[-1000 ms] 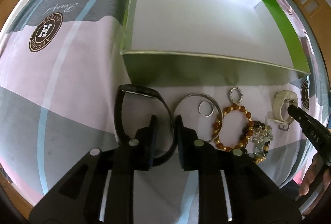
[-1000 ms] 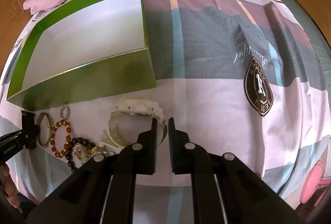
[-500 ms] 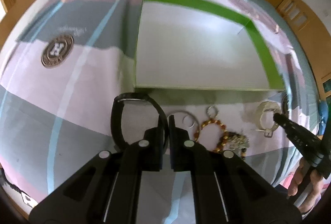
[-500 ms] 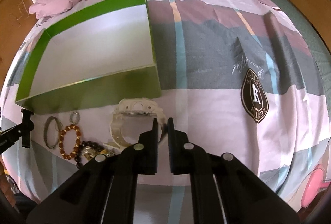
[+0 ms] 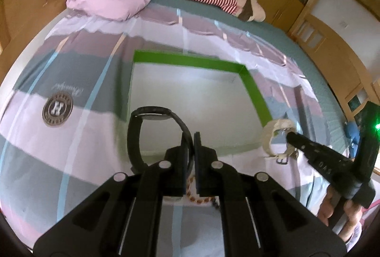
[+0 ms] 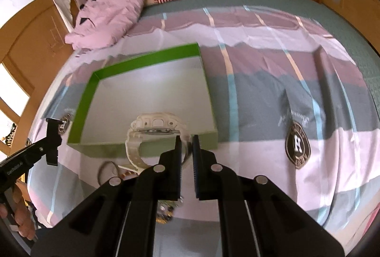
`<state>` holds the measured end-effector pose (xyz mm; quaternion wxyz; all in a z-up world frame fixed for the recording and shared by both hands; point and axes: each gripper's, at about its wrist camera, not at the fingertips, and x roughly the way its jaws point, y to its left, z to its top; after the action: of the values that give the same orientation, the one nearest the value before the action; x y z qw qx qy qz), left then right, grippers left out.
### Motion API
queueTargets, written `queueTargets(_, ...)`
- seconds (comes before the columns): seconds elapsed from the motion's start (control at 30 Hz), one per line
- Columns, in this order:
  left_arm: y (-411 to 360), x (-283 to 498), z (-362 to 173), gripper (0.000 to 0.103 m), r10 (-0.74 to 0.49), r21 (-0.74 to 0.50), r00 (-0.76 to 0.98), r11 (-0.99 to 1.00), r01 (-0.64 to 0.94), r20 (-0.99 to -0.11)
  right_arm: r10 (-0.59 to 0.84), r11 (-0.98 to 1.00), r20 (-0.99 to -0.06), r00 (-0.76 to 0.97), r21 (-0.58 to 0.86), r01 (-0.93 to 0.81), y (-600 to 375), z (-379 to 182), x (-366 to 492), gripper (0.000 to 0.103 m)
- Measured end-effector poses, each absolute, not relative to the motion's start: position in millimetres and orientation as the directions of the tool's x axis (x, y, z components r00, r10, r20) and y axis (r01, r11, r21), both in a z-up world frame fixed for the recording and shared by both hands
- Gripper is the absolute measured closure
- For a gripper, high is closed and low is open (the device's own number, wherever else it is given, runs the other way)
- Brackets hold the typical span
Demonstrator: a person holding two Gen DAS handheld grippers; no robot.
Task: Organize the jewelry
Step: 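Carry both watches into the green box and open both tools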
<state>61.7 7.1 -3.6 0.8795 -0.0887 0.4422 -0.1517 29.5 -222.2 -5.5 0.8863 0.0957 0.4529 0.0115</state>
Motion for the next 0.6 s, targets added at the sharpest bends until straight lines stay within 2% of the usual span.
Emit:
queueTargets(0.17,3.4,92.0,3.5,0.099,-0.351,-0.292,0.618,0.935,0.2,-0.703,0.096,0.988,-0.766,0.636,0.152,0.034,-208.4,4.0,54.8,0.095)
queueTargets(0.27,2.6,109.3,-12.2,0.099,-0.33,-0.287,0.606,0.943,0.17,-0.724,0.085,0.996,-0.718,0.691,0.087,-0.032,-196.0,0.8,74.0,0.095)
queueTargets(0.47,-8.1,121.3,-37.1,0.098,-0.287,-0.251,0.553,0.958,0.142,-0.782,0.067,0.997,-0.781,0.621,0.067,-0.023,-194.2,-33.9,101.0,0.095)
queueTargets(0.53,-13.7,121.1,-40.5,0.091,-0.266,-0.229,0.55,0.964,0.137,-0.792,0.057,0.998,-0.801,0.596,0.061,-0.014,-192.9,-43.0,104.0,0.094)
queueTargets(0.57,-14.5,120.4,-41.8,0.077,-0.258,-0.221,0.55,0.966,0.134,-0.794,0.054,0.998,-0.808,0.587,0.058,-0.013,-192.2,-46.0,104.7,0.091)
queueTargets(0.6,-15.8,118.7,-42.2,0.068,-0.254,-0.216,0.552,0.967,0.135,-0.794,0.057,0.998,-0.817,0.574,0.061,-0.013,-192.1,-48.8,105.6,0.089)
